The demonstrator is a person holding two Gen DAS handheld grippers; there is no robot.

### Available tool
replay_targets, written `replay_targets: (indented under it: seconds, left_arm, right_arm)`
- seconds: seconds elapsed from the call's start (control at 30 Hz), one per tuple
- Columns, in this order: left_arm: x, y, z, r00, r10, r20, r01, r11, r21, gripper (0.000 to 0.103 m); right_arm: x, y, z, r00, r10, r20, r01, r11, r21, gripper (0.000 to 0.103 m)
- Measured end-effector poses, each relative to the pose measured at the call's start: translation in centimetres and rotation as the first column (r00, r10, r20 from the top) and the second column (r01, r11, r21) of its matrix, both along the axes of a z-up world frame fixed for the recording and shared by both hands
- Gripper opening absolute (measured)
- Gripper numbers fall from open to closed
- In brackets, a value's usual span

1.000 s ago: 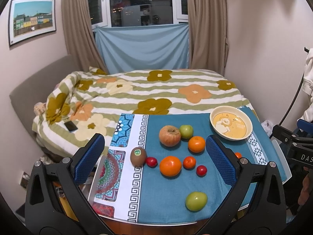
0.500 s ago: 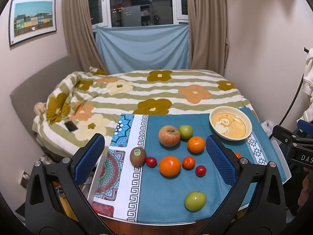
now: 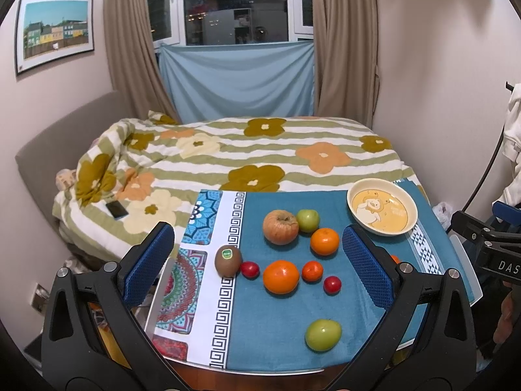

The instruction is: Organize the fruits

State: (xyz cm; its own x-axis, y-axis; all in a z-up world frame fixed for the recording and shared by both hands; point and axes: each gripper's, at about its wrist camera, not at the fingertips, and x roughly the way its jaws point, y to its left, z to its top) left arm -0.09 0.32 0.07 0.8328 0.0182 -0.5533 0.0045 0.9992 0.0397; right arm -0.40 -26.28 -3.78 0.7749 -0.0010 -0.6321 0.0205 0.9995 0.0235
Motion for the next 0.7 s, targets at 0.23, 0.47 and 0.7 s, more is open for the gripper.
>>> replay_targets:
  seconds: [0.23,0.47,0.7]
  left_arm:
    - [-0.04,0.01,-0.04,1.0,0.0,0.001,0.0,1.0,0.001,0.103]
    - [-0.11,-0.03,0.01,1.0,0.0,0.002,0.0,1.0,0.0,0.103]
    - [-0.04,0.09,0.07,1.0,0.002,-0.003,-0.002,1.0,-0.005,0.103]
  right_arm:
    - [0.0,0.03,0.0,1.0,-0.001,0.0,0.001,1.0,0.0,0.103]
    - [0.01,0.02,0.0,1.0,-0.002,0.001,0.002,1.0,0.002,0.103]
    - [0.0,0.09,-0.04,1.0,-0.002,0.001,0.002,1.0,0.004,0.103]
